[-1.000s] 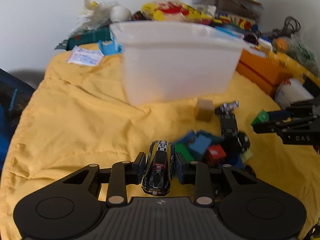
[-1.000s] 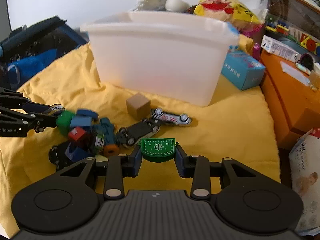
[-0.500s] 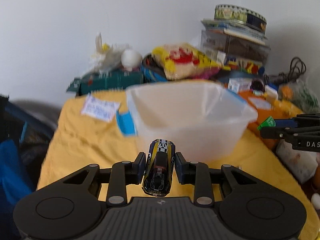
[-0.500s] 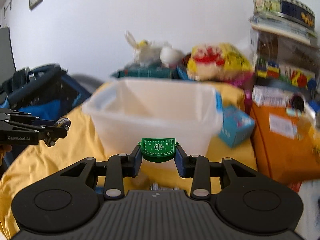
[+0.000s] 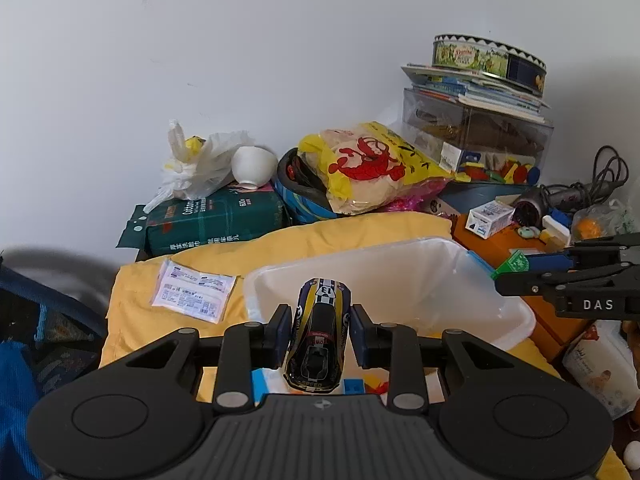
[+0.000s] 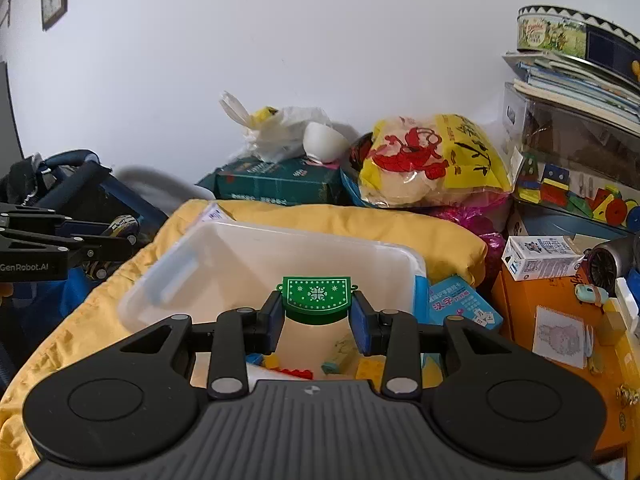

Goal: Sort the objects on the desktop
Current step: 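Carry the car and green tag over the white bin and open both tools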

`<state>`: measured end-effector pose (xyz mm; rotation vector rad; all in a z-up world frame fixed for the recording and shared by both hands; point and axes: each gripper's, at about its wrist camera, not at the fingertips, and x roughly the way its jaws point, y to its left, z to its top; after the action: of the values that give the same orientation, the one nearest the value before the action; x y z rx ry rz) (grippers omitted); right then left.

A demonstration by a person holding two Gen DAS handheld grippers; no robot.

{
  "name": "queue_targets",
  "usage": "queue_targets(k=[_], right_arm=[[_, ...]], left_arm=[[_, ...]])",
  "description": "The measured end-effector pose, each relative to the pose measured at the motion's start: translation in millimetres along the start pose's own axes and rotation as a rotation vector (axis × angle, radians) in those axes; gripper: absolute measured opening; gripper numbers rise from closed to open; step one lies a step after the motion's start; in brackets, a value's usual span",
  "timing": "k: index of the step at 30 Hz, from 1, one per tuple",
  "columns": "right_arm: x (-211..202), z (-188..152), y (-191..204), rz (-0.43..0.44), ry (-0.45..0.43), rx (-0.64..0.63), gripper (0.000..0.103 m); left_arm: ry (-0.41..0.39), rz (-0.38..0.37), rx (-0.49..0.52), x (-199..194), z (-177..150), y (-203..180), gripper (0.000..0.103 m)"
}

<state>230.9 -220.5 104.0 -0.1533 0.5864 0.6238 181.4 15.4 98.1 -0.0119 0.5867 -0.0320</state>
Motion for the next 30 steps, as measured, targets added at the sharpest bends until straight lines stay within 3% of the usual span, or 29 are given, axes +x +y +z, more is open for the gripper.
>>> queue_targets(k=[3,4,6,7,13,20,25,30], right_arm=[[11.0,3.6,-4.0,-0.011,0.021,0.007,0.039],[16.6,4.9,-5.4,-0.015,0.032,0.008,0.040],[26.5,6.2,-8.0,-0.019,0.060,0.015,0.047],[29.1,5.4,-8.5,-0.027,0.063,0.018,0.058],[15.8,-1.6,-2.6,-0.019,0.028,-0.019,0.059],[-15.2,-58.2,19.0,0.056,0.047,-0.071,0.059],[-9.1,-122.4,37.5,0.079,0.202,-0.085,0.059],[-6.0,-149.6,39.8,0.062,0.261,-0.044,0.059]], left_arm=[[0.024,0.006,-0.016,13.3,4.5,0.1,0.036],[0.029,0.012,-0.025,17.1,5.2,0.7,0.041],[0.037,0.040,-0.039,21.0,5.5,1.8,0.049],[0.032,0.044,-0.044,20.8,5.1,2.6,0.049],[0.023,0.042,-0.013,6.0,-8.8,4.3,0.049],[0.101,-0.014,-0.031,-24.2,-79.5,-4.9,0.051],[0.219,-0.023,-0.012,-22.6,-138.2,-18.6,0.051],[0.298,-0.039,0.011,-9.8,-176.8,-29.7,0.052]])
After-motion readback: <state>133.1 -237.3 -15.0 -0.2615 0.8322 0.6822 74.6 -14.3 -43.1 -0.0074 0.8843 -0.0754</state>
